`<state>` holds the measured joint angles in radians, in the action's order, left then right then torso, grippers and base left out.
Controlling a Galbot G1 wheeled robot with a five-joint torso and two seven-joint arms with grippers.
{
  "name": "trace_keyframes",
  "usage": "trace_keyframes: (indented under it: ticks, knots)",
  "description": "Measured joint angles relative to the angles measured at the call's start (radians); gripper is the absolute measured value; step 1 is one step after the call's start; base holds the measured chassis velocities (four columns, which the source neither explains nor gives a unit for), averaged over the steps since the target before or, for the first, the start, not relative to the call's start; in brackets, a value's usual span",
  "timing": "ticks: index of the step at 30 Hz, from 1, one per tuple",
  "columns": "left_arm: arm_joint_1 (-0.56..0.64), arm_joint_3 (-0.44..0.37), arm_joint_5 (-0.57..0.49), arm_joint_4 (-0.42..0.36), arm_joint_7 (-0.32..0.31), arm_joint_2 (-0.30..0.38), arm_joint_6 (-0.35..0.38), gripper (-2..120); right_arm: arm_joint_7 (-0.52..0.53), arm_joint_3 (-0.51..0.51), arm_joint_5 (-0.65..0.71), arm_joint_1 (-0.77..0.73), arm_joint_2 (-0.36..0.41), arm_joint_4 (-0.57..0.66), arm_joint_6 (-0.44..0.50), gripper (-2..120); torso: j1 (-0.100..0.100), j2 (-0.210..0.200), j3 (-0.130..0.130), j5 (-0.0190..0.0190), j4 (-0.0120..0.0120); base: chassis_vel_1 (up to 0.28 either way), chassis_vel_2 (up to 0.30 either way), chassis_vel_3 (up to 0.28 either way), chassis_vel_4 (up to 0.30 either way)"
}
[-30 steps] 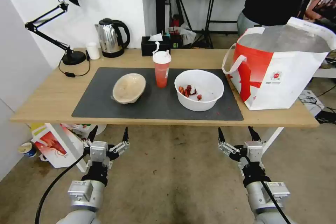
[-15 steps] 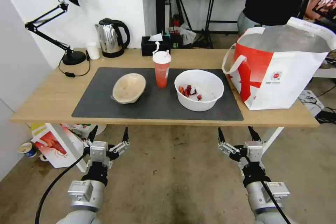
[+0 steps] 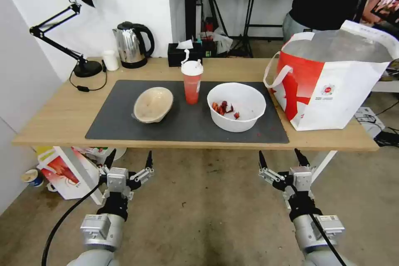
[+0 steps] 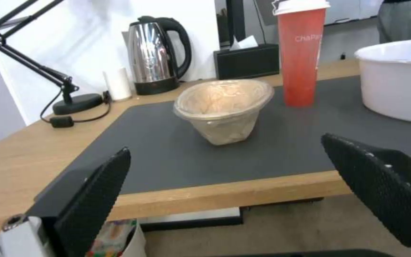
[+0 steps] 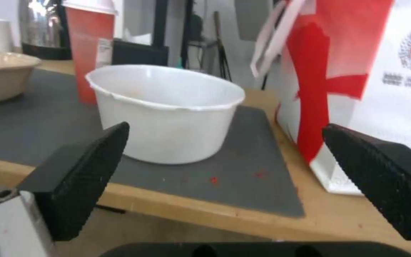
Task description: Pick up the trash from the table and place it into the takeout bag.
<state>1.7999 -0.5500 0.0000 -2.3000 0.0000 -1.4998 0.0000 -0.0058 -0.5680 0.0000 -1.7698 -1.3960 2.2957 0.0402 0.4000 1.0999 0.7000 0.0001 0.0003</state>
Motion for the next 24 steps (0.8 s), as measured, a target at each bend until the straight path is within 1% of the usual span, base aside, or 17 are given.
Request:
trace_keyframes:
  ticks: [1,2,4,6,7,8,9,10,14,15,18,20,21,22,23,24]
  knots:
    - [0.000,0.000,0.000,0.000,0.000,0.000,0.000,100,0.000,0.000,0.000,-0.001,0.009,0.000,0.000,100,0.000,0.000,0.000,-0.0004,0.0005,0.000,0.000,0.000,0.000]
    - [0.000,0.000,0.000,0.000,0.000,0.000,0.000,100,0.000,0.002,0.000,-0.001,0.012,-0.001,-0.001,100,0.000,0.000,0.000,0.0006,-0.0003,0.000,0.000,0.000,0.000]
    - [0.000,0.000,0.000,0.000,0.000,0.000,0.000,100,0.000,0.002,0.000,0.001,0.019,-0.001,0.001,100,0.000,0.000,0.000,0.0008,-0.0009,0.000,0.000,0.000,0.000]
    - [0.000,0.000,0.000,0.000,0.000,0.000,0.000,100,0.000,0.001,0.000,0.003,0.025,-0.001,0.003,100,0.000,0.000,0.000,0.0003,-0.0008,0.000,0.000,0.000,0.000]
    - [0.000,0.000,0.000,0.000,0.000,0.000,0.000,100,0.000,-0.001,0.000,0.005,0.034,-0.001,0.005,100,0.000,0.000,0.000,-0.0006,0.0000,0.000,0.000,0.000,0.000]
    - [0.000,0.000,0.000,0.000,0.000,0.000,0.000,100,-0.001,-0.001,0.000,0.006,0.044,-0.001,0.008,100,0.000,0.000,0.000,0.0004,-0.0007,0.000,0.000,0.000,0.000]
    - [0.000,0.000,0.000,0.000,0.000,0.000,0.000,100,-0.003,-0.005,0.000,0.013,0.067,-0.001,0.018,100,0.000,0.000,0.000,-0.0001,-0.0003,0.000,0.000,0.000,0.000]
    - [0.000,0.000,0.000,0.000,0.000,0.000,0.000,100,-0.003,-0.005,0.000,0.013,0.067,-0.001,0.018,100,0.000,0.000,0.000,-0.0001,-0.0003,0.000,0.000,0.000,0.000]
    - [0.000,0.000,0.000,0.000,0.000,0.000,0.000,100,-0.018,-0.031,0.000,0.059,0.199,-0.008,0.086,100,0.000,0.000,0.000,0.0002,-0.0003,0.000,0.000,0.000,0.000]
    - [0.000,0.000,0.000,0.000,0.000,0.000,0.000,100,-0.018,-0.031,0.000,0.059,0.199,-0.008,0.086,100,0.000,0.000,0.000,0.0002,-0.0003,0.000,0.000,0.000,0.000]
    - [0.000,0.000,0.000,0.000,0.000,0.000,0.000,100,-0.028,-0.047,0.000,0.087,0.280,-0.010,0.128,100,0.000,0.000,0.000,0.0002,-0.0003,0.000,0.000,0.000,0.000]
    - [0.000,0.000,0.000,0.000,0.000,0.000,0.000,100,-0.029,-0.049,0.000,0.092,0.295,-0.010,0.136,100,0.000,0.000,0.000,0.0002,-0.0002,0.000,0.000,0.000,0.000]
    - [0.000,0.000,0.000,0.000,0.000,0.000,0.000,100,-0.033,-0.055,0.000,0.103,0.327,-0.011,0.152,100,0.000,0.000,0.000,0.0001,-0.0002,0.000,0.000,0.000,0.000]
    - [0.000,0.000,0.000,0.000,0.000,0.000,0.000,100,-0.031,-0.050,0.000,0.101,0.357,-0.010,0.137,100,0.000,0.000,0.000,-0.0008,0.0006,0.000,0.000,0.000,0.000]
    - [0.000,0.000,0.000,0.000,0.000,0.000,0.000,100,-0.031,-0.048,0.000,0.099,0.357,-0.011,0.134,100,0.000,0.000,0.000,0.0011,-0.0012,0.000,0.000,0.000,0.000]
    - [0.000,0.000,0.000,0.000,0.000,0.000,0.000,100,-0.035,-0.054,0.000,0.109,0.383,-0.010,0.150,100,0.000,0.000,0.000,-0.0004,-0.0009,0.000,0.000,0.000,0.000]
